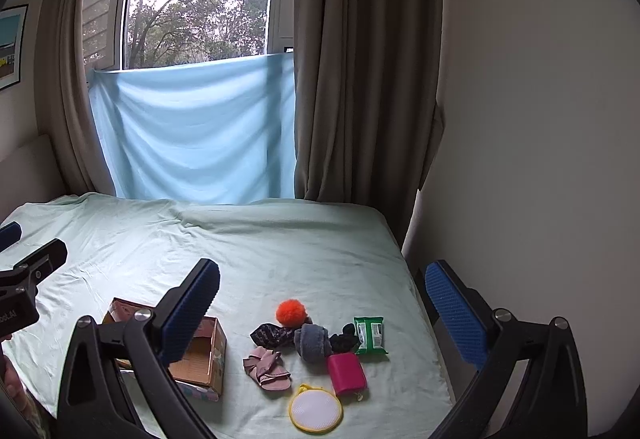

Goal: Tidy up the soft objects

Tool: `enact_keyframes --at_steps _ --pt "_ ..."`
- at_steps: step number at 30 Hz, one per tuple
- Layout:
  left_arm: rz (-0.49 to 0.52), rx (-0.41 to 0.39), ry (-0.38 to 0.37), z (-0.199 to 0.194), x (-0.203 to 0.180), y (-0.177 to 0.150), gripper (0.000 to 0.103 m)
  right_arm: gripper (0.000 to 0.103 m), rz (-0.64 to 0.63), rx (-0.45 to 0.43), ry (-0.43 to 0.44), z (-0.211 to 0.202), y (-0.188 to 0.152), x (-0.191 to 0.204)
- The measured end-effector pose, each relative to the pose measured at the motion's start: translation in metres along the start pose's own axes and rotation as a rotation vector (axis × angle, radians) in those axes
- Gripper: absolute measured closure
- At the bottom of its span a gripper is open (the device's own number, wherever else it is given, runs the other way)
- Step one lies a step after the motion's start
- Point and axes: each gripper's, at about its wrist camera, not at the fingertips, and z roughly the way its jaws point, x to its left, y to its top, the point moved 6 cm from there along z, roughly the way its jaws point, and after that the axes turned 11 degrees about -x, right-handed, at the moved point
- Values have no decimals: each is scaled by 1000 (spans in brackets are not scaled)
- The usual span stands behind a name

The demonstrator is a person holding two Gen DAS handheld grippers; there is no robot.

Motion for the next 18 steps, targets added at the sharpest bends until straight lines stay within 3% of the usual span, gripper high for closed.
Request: enact_keyframes --at_steps 18 --pt "-14 0 13 6 -2 3 0 0 13 -5 -13 1 2 -2"
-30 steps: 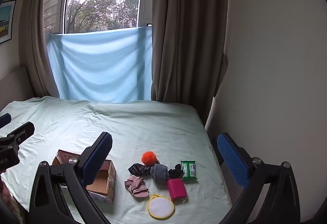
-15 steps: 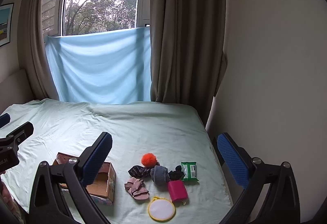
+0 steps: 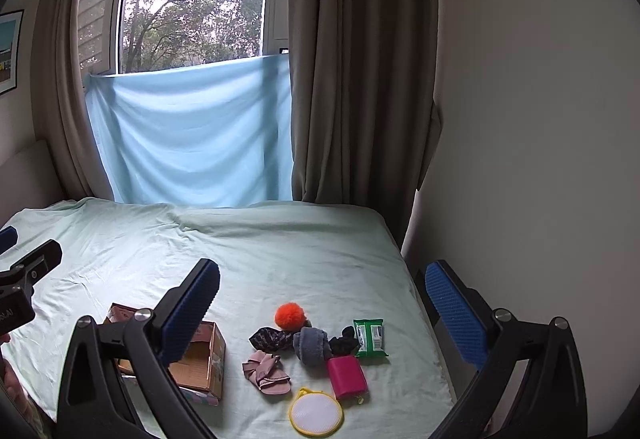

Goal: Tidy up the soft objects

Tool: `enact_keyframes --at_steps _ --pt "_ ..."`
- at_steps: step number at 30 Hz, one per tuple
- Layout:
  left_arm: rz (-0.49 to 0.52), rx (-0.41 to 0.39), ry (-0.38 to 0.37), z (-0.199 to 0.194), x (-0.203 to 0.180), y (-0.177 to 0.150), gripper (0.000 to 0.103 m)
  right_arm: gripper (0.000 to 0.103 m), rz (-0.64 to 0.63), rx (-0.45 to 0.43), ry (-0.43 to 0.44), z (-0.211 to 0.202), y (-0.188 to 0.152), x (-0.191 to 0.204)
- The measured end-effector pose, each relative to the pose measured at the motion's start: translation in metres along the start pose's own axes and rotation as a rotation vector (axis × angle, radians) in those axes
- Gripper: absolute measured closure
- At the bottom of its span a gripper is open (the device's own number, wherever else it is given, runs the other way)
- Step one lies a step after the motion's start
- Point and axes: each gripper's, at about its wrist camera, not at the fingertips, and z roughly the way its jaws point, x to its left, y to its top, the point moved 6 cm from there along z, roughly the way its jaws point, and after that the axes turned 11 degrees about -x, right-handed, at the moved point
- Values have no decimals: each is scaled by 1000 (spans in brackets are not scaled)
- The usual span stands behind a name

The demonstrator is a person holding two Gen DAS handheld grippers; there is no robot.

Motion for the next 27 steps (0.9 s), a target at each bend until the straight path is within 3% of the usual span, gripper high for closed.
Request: enact_keyframes --at_steps 27 --pt "7 20 -23 8 -2 -1 0 0 8 15 -6 2 0 3"
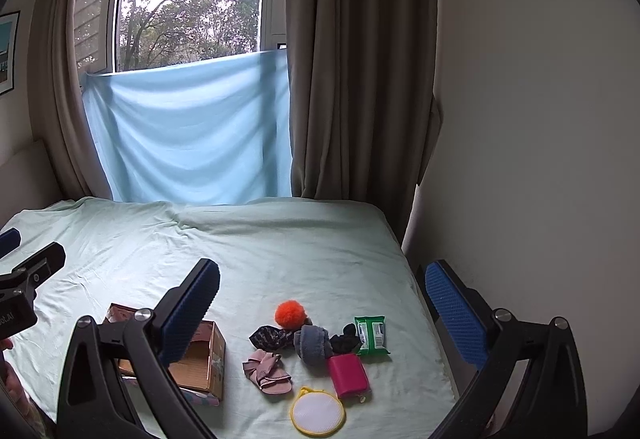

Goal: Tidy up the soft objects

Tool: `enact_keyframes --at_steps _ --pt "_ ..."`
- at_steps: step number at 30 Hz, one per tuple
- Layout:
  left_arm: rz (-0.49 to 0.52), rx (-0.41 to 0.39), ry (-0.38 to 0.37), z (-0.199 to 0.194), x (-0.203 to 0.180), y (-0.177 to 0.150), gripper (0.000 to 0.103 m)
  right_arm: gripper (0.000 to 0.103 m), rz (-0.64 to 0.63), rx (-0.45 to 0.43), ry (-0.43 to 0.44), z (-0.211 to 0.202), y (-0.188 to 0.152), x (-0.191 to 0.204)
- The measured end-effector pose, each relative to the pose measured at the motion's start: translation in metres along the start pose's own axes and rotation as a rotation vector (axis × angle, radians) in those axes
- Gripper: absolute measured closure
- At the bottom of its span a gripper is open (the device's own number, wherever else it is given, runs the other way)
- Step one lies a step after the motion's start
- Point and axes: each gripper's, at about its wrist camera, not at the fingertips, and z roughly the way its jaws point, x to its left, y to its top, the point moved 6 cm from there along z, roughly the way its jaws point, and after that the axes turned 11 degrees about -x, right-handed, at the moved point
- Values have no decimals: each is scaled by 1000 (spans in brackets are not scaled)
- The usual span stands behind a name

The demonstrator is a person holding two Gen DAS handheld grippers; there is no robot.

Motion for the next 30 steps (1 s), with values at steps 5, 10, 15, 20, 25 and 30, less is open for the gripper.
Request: enact_keyframes --at_steps 5,10,15,20,25,30 --pt "2 3 -12 2 -2 0 0 0 2 3 1 1 0 0" --pt "5 7 -20 3 -4 -1 0 0 4 7 0 4 -1 -1" --pt "5 17 -24 4 -9 -2 0 0 3 22 -3 5 -6 -1" --pt "12 32 -18 5 -15 -7 0 0 3 34 -2 8 -10 -5" --pt "2 66 -5 12 -21 -14 0 0 12 46 -9 13 -13 -12" --pt "-9 116 9 30 -33 -28 0 0 36 63 -21 28 -18 -30"
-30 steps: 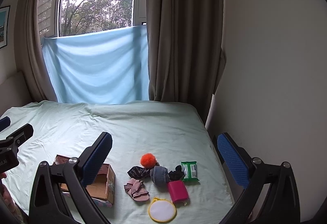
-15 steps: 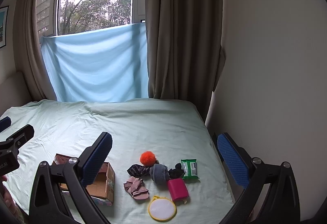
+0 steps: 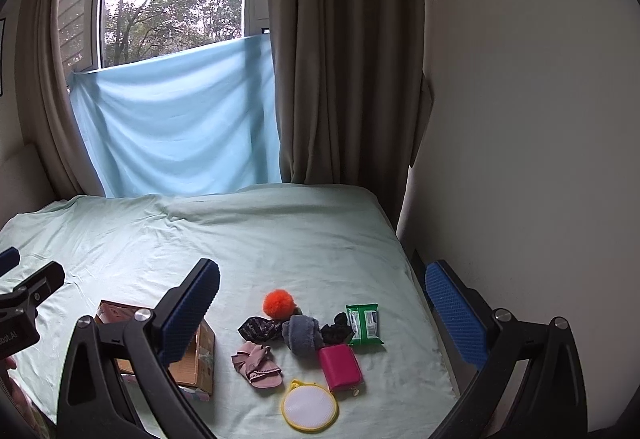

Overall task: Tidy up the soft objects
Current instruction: 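Grasp the pink sandals with the left gripper while the right grasps the pink wallet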

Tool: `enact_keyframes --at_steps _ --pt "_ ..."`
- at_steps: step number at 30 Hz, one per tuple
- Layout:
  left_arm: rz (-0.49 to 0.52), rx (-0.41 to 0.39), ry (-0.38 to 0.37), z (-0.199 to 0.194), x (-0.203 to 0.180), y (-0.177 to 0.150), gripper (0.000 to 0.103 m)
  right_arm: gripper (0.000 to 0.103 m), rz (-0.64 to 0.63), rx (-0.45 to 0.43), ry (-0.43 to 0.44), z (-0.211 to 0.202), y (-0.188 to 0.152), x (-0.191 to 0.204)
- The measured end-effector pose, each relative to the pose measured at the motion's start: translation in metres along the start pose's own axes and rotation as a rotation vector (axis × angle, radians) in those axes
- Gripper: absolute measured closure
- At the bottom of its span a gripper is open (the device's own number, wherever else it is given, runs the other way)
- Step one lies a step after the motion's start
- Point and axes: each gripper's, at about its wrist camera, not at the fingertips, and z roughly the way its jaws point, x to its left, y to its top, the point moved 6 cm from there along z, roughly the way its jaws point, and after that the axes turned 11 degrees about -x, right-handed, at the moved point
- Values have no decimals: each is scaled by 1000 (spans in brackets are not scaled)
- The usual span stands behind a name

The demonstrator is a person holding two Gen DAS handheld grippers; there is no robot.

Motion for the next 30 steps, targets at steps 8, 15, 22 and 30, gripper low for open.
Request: enact_keyframes --at_steps 8,15,22,30 --pt "-22 99 11 57 -48 -51 0 0 5 93 -23 58 -37 -42" --pt "32 199 0 130 -104 -127 0 0 -17 233 -1 123 -105 -69" --pt "157 338 4 203 -138 -222 0 0 2 395 33 179 -185 -78" --pt "216 449 32 262 -132 -299 0 0 47 551 62 219 -272 -71"
